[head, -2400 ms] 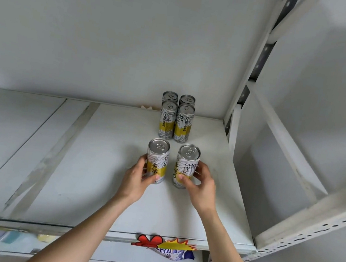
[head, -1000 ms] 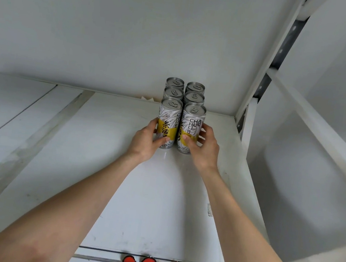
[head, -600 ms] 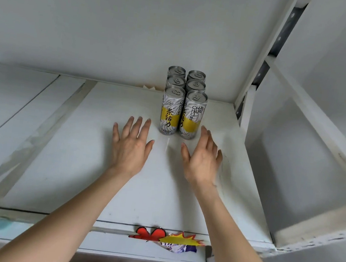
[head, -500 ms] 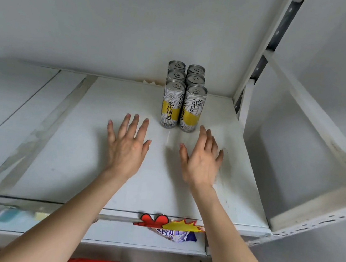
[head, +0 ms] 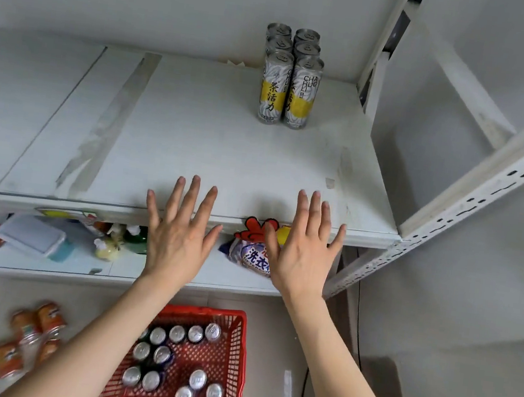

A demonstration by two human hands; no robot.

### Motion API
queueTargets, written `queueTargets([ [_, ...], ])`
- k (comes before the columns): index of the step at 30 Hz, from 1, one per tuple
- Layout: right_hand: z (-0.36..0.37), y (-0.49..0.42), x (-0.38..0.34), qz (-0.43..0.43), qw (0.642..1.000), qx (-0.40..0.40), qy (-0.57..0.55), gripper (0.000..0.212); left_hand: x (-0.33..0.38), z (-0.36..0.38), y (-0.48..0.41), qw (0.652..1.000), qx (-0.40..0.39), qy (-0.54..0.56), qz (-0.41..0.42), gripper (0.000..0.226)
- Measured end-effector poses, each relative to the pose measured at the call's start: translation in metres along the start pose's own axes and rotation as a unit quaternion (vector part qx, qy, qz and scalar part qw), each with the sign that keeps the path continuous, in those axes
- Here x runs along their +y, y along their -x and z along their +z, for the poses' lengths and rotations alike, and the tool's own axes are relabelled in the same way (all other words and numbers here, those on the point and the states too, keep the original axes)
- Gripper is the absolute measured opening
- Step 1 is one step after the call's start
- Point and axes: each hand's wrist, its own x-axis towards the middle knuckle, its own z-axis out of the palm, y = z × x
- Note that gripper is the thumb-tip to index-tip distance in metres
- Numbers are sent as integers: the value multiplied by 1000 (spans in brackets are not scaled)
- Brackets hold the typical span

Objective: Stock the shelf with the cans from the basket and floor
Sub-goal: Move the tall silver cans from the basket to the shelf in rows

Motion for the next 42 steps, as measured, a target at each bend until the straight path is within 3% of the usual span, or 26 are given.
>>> queueTargets([
  [7, -9, 108, 9, -30, 999, -41, 12, 72, 0, -9, 112, 1000, -14, 6, -27, 58],
  [11, -4, 179, 11, -42, 996, -81, 19, 75, -5, -8, 186, 997, -60, -7, -37, 59],
  [19, 28, 309, 6, -16, 982, -187, 38, 75, -28, 6, 314, 986, -158, -5, -47, 60],
  [25, 67, 384, -5, 19, 975, -216, 47, 73, -55, 42, 389, 976, -215, 2, -30, 61],
  [32, 128, 426, -3, 42, 965, -254, 42, 74, -70, 99, 421, 968, -248, 18, -20, 66],
  [42, 239, 407, 33, 65, 949, -307, 21, 74, -61, 214, 405, 957, -286, 40, -3, 63],
])
